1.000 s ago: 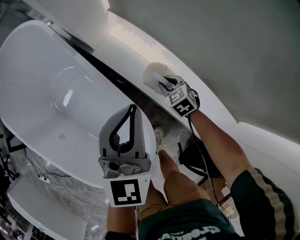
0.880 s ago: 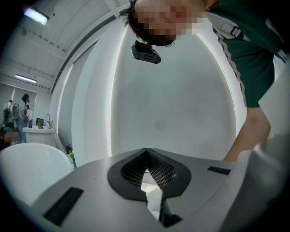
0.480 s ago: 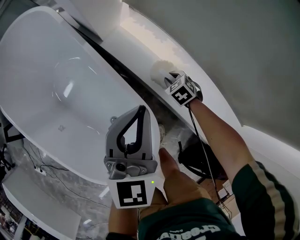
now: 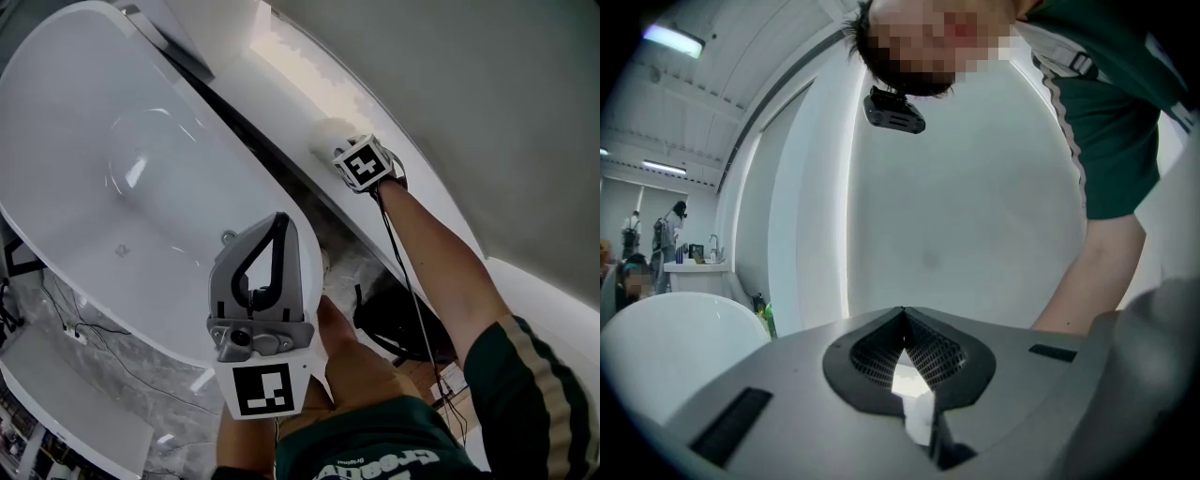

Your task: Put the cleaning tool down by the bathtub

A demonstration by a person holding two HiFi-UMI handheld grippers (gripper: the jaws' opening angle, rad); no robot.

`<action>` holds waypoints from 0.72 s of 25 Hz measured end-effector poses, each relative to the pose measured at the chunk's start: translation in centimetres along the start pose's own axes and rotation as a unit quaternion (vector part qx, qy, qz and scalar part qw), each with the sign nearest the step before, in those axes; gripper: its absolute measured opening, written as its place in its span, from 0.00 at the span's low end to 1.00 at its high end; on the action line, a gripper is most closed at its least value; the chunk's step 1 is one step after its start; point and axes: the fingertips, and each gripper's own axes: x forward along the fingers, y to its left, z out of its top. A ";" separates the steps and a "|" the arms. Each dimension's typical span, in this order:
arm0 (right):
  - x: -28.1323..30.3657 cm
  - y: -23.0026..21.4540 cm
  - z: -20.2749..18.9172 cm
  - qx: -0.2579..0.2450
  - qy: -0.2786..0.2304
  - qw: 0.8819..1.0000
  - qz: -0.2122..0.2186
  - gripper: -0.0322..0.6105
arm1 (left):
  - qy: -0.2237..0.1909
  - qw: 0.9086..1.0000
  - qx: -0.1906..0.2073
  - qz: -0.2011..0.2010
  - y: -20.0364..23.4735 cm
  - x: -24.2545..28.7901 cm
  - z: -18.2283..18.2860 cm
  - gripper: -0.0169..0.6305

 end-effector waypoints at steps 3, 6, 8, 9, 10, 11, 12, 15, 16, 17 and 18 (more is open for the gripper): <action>0.1 -0.2 0.1 0.006 0.013 1.000 0.003 0.19 | 0.000 1.000 -0.002 0.004 0.3 -0.2 0.0 0.04; 0.4 -0.1 0.3 0.006 0.006 1.000 0.005 0.20 | -0.001 1.000 -0.003 0.004 0.5 -0.3 0.1 0.04; 0.4 -0.2 0.3 0.010 -0.003 1.000 0.006 0.20 | -0.001 1.000 -0.002 0.004 0.5 -0.3 0.2 0.04; 0.3 -0.2 0.3 0.011 -0.007 1.000 0.006 0.20 | -0.001 1.000 -0.001 0.002 0.4 -0.4 0.2 0.04; 0.3 -0.2 0.2 0.011 -0.010 1.000 0.004 0.20 | -0.002 1.000 0.000 0.001 0.3 -0.4 0.2 0.04; 0.2 -0.1 0.2 0.010 -0.012 1.000 0.002 0.20 | -0.002 1.000 0.001 -0.001 0.3 -0.4 0.3 0.04; 0.2 -0.1 0.2 0.008 -0.015 1.000 0.001 0.20 | -0.002 1.000 0.002 -0.003 0.2 -0.4 0.3 0.04; 0.2 0.0 0.5 -0.003 -0.028 1.000 -0.002 0.20 | 0.004 1.000 0.004 -0.009 -0.1 -0.5 -0.1 0.04; 0.2 0.0 0.6 -0.011 -0.033 0.999 -0.006 0.20 | 0.006 1.000 0.005 -0.011 -0.1 -0.5 -0.3 0.04; 0.0 0.0 0.6 -0.020 -0.034 0.999 -0.012 0.20 | 0.008 1.000 0.007 -0.012 -0.1 -0.5 -0.3 0.04; -0.2 0.0 0.5 -0.028 -0.033 0.999 -0.019 0.27 | 0.009 1.000 0.009 -0.012 -0.1 -0.5 -0.3 0.04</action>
